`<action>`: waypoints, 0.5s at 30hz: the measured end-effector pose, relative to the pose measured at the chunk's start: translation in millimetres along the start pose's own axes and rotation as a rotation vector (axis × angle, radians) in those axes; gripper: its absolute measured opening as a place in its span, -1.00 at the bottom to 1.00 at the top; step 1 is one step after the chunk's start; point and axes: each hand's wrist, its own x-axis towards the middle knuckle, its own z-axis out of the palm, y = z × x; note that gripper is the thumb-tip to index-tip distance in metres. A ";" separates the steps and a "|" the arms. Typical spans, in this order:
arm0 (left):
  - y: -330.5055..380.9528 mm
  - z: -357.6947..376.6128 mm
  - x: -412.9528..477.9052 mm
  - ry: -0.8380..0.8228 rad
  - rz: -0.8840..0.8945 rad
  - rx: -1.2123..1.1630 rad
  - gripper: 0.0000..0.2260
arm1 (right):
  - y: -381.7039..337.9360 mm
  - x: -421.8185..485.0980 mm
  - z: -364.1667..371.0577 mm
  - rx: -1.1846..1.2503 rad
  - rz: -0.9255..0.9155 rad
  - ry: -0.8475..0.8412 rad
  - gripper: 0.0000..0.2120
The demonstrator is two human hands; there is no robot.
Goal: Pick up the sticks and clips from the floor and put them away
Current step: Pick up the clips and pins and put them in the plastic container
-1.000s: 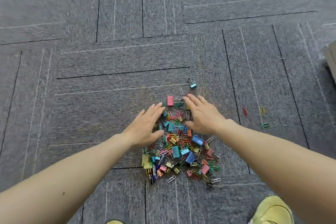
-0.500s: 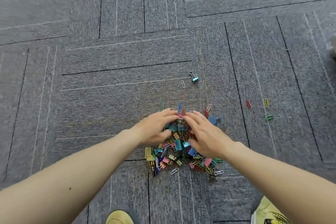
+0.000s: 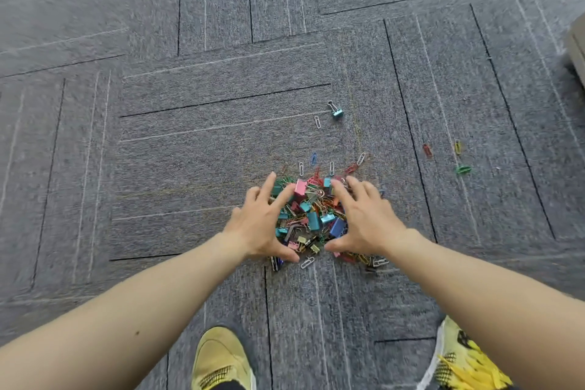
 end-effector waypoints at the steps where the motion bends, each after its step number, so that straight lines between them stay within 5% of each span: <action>1: 3.6 1.3 0.0 0.016 0.010 -0.015 0.31 | -5.2 -1.2 3.0 -0.022 -0.001 0.011 0.24; 8: 18.8 -2.3 10.2 0.039 0.071 -0.001 0.36 | -21.3 12.5 5.9 -0.135 -0.038 0.057 0.37; 15: 16.4 1.7 8.2 0.084 0.129 -0.002 0.10 | -24.8 14.7 14.1 -0.257 -0.115 0.087 0.22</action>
